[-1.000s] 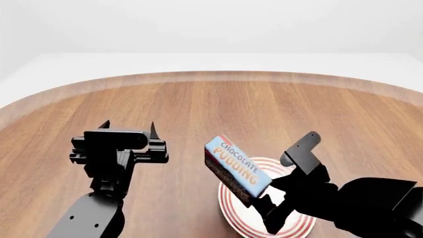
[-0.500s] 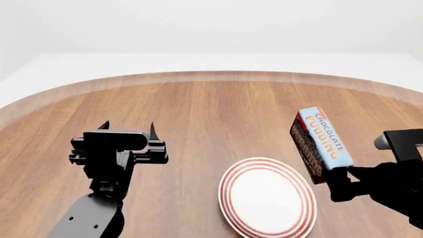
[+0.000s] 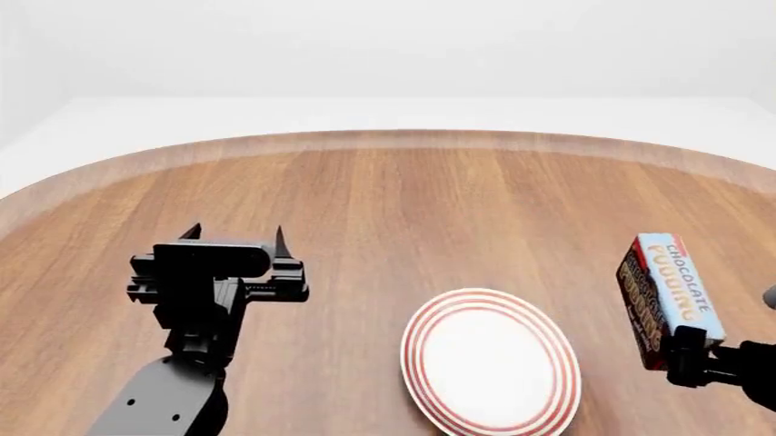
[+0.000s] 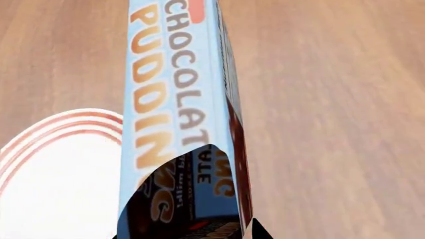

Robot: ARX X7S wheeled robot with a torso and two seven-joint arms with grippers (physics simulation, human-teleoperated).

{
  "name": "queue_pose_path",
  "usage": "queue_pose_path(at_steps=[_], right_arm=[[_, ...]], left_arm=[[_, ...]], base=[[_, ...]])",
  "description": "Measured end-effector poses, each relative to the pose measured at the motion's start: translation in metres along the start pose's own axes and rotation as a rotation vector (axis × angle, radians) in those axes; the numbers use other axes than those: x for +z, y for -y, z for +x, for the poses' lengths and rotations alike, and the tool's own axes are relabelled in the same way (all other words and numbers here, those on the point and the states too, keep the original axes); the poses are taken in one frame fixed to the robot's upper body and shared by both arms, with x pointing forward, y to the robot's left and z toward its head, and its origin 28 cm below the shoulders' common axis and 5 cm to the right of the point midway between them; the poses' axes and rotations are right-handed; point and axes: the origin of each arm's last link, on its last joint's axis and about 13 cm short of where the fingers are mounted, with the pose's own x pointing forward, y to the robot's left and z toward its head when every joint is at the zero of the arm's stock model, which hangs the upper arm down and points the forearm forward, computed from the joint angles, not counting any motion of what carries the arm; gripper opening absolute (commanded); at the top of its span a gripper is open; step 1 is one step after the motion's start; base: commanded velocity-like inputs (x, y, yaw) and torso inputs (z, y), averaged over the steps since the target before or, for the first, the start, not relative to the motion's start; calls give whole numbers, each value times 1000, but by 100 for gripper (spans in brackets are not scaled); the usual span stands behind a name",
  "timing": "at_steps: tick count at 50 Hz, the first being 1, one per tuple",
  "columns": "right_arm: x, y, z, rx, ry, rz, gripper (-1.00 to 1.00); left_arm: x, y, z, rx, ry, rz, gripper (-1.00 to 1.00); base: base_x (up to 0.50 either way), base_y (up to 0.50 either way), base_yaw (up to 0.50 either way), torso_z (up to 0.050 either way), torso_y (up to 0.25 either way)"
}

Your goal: Put the chocolate pudding to the right of the plate.

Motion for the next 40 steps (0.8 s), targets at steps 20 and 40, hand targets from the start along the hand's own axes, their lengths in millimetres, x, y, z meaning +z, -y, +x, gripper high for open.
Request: queue_pose_path(at_steps=[20,40], right_arm=[[-17,10,18,-43,-63,21,-100],[-32,16,33,-111,-134,39,-100]], left_arm=[[-2,0,-1,1,-4,-3,100],[-3,-1,-2,3,-6,-5,100]], base=[[0,0,0,0,0],[0,0,0,0,0]])
